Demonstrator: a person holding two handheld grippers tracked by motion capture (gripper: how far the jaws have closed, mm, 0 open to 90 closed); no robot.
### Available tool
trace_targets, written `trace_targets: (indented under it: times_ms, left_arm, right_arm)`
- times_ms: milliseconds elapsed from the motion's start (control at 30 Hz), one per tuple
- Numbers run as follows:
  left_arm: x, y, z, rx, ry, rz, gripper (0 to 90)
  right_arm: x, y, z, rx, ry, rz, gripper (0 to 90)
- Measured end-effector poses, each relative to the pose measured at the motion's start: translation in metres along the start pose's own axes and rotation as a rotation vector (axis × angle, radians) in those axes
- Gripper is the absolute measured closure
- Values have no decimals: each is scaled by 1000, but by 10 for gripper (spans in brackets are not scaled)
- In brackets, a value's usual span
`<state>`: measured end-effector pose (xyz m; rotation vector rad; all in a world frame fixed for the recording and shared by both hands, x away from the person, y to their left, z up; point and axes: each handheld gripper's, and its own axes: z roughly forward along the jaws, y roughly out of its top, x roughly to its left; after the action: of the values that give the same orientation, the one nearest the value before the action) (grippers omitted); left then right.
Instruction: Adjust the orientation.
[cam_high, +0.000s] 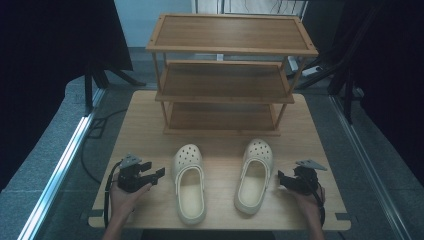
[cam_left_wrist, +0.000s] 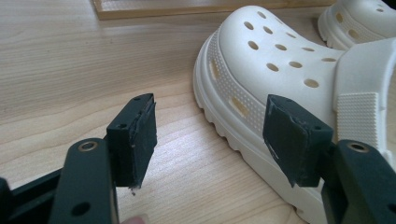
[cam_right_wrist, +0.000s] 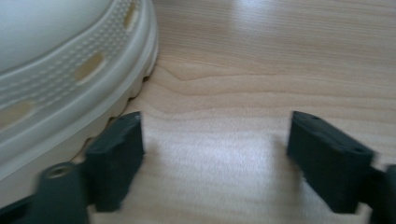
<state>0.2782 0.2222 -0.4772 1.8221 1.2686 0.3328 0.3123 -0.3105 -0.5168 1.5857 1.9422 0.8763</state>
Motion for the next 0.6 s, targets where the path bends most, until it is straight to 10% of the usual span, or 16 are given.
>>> trace_targets:
  times_ms: [233, 600]
  left_arm:
    - [0, 3, -7, -21, -7, 1, 352]
    - [-3, 9, -23, -67, -27, 14, 345]
  right_arm:
    - [-3, 0, -31, -103, 85, 21, 457]
    - [30, 20, -76, -210, 240, -106, 821]
